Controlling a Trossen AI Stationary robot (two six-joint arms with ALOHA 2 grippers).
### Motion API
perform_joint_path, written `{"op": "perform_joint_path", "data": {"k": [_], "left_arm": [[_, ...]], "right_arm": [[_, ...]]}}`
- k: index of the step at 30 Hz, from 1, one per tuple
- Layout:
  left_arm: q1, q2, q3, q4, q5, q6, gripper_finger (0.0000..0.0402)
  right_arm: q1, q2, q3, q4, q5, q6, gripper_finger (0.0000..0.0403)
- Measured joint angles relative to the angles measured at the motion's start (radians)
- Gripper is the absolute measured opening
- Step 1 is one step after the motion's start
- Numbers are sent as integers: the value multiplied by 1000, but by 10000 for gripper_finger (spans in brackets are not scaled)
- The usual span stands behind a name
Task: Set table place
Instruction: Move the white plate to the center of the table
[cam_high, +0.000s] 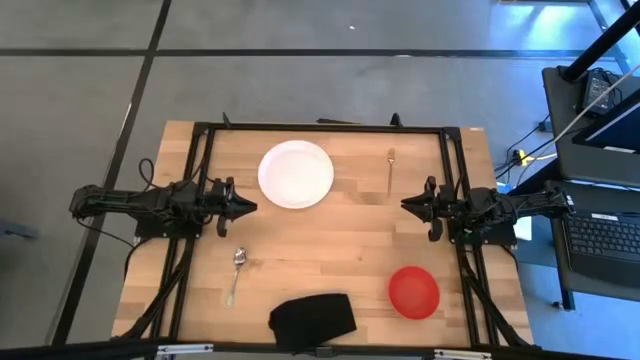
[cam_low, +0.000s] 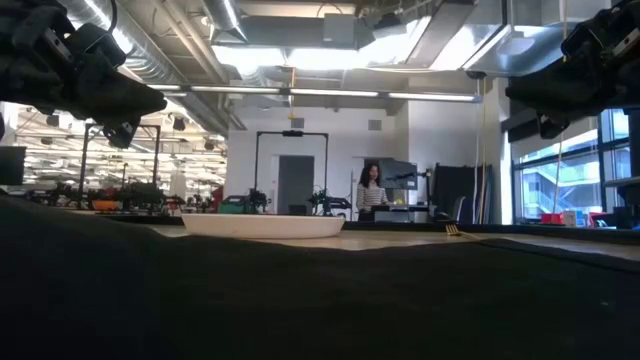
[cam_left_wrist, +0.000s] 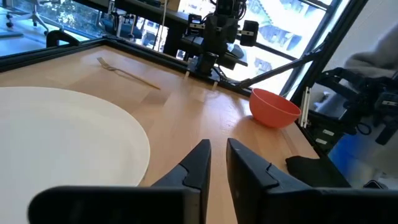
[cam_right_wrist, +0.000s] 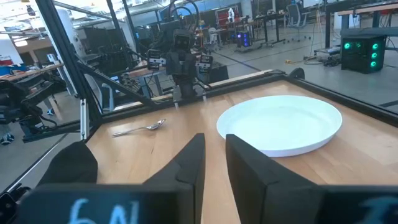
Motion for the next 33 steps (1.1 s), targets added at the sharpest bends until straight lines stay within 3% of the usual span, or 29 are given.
{"op": "perform_joint_path", "data": {"k": [13, 17, 20, 24, 27, 30, 33], "left_arm": [[0, 0, 0, 0, 0, 0, 64], [0, 0, 0, 0, 0, 0, 67], [0, 0, 0, 0, -3, 0, 70], [0, 0, 0, 45, -106, -15, 69], [0, 0, 0, 108, -132, -135, 65], [0, 1, 0, 164, -148, -217, 59], [0, 3, 0, 182, -157, -304, 52]], "right_arm": [[0, 0, 0, 1, 0, 28, 67], [-1, 1, 0, 33, 53, 140, 67], [-1, 0, 0, 66, 77, 338, 67], [-1, 0, 0, 107, 174, 512, 67], [-1, 0, 0, 127, 229, 603, 67], [-1, 0, 0, 171, 217, 734, 67], [-1, 0, 0, 234, 201, 737, 67]]}}
